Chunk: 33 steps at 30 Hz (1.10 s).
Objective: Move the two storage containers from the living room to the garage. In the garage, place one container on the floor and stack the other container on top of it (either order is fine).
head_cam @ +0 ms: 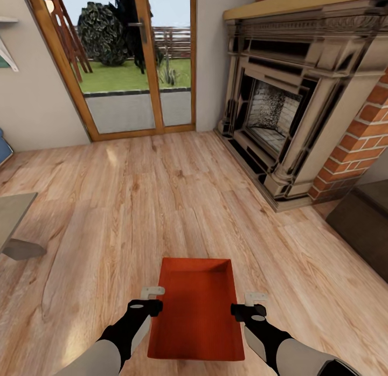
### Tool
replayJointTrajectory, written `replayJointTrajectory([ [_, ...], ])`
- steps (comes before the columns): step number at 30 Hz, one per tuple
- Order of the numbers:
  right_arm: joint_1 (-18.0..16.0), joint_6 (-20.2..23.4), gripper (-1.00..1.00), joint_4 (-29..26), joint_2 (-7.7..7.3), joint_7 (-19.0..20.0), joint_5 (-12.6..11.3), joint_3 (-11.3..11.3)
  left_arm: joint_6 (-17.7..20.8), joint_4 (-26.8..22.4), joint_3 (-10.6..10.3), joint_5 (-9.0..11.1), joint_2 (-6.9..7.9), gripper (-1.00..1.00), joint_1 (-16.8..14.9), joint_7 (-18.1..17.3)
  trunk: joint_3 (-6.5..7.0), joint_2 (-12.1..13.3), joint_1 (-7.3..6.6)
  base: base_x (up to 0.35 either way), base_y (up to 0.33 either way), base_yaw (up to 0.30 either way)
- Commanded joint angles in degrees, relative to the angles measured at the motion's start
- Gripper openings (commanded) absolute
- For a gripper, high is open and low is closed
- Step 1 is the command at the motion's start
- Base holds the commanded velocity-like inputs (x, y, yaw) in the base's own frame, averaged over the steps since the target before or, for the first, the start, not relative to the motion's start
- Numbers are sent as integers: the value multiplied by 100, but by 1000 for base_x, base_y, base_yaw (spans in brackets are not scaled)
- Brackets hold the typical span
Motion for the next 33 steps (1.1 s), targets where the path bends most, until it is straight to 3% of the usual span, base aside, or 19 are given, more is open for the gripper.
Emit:
replayJointTrajectory([
  [1, -3, -23, 100, 2, 1, -21, -61, 48, 36, -11, 11, -34, -3, 100, -2, 14, -4, -2, -1, 7, 0, 0],
  [10, -3, -24, 100, 97, 12, 6, -69, 48, -30, 1, 7, -10, -4, 100, 0, 187, -4, -2, -1, 1, 0, 0],
  [22, 5, -30, 100, 634, 47, 15, -78, 22, -40, 431, -20, 14, -12, 100, 0, 155, -4, -2, -1, 0, 0, 0],
  [33, 64, -42, 100, 656, 133, 23, -65, 23, -43, 566, 24, 12, -3, 100, 0, 155, -4, -2, -1, 0, 0, 0],
])
